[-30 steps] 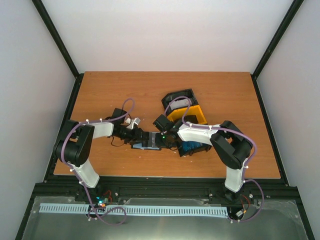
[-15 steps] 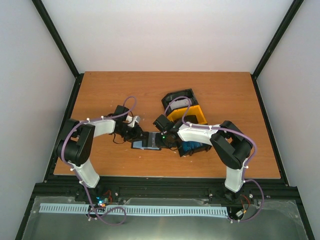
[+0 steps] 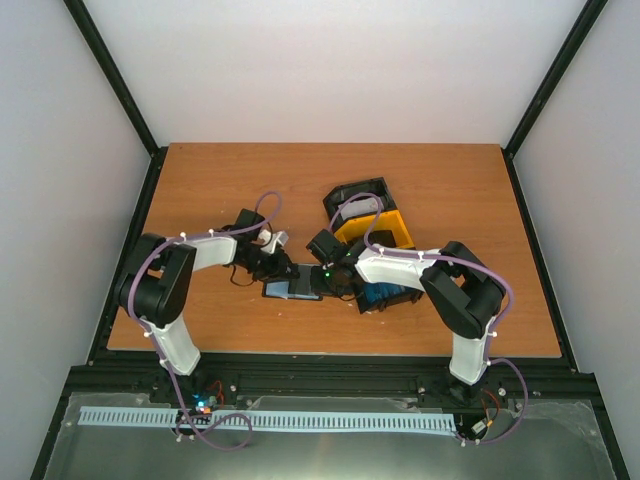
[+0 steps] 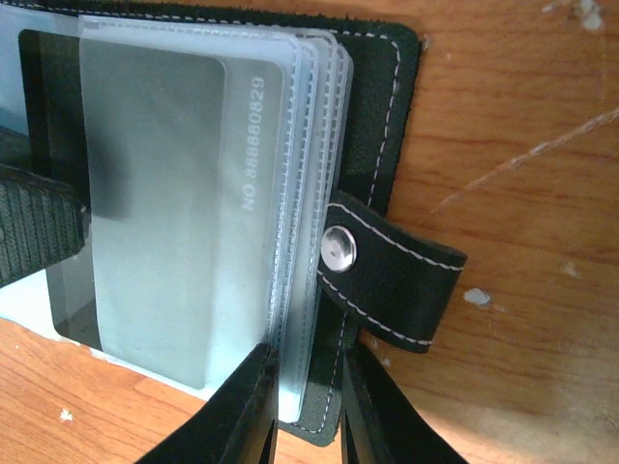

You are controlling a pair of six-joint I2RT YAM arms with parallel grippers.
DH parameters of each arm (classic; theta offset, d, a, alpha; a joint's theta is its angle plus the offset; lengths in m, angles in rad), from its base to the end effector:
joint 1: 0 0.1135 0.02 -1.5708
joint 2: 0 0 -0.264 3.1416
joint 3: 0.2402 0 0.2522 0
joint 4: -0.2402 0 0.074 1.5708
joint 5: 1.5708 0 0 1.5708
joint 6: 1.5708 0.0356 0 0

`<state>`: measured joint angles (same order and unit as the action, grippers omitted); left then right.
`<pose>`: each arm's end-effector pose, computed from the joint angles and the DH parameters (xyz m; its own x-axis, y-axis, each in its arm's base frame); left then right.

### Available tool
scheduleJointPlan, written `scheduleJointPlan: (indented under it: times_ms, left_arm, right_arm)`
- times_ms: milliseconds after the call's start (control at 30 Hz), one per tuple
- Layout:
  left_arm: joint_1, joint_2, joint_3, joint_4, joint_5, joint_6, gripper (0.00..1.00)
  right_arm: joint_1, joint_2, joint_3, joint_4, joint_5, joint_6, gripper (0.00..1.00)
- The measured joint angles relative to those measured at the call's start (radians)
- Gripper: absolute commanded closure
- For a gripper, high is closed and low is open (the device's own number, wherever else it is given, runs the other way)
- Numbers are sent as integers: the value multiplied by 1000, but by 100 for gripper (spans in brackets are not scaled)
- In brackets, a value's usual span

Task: Put the credit cards into the card holder
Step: Insert the credit card into the card holder.

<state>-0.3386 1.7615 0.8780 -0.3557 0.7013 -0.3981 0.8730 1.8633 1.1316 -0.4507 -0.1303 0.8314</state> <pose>0.2798 -0.1229 0.1257 -0.9973 0.0372 -0.0636 0.0708 0.7217 -0.6886 0.2277 0.2787 0.1461 -0.9854 -0.0350 -0.1663 -0.0939 0.9279 0.3608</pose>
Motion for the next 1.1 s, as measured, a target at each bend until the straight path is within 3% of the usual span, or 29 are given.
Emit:
scheduleJointPlan:
  times_ms: [500, 800, 1100]
  left_arm:
    - [-34, 15, 19, 8, 7, -16, 68]
    - [-63, -32, 19, -24, 1, -38, 50]
    - [-65, -106, 13, -74, -81, -39, 50]
  right_arm:
    - [0, -29, -51, 60, 11, 35, 82]
    - [-5, -86, -90, 74, 58, 49, 82]
    - [-10, -114, -91, 74, 69, 48, 82]
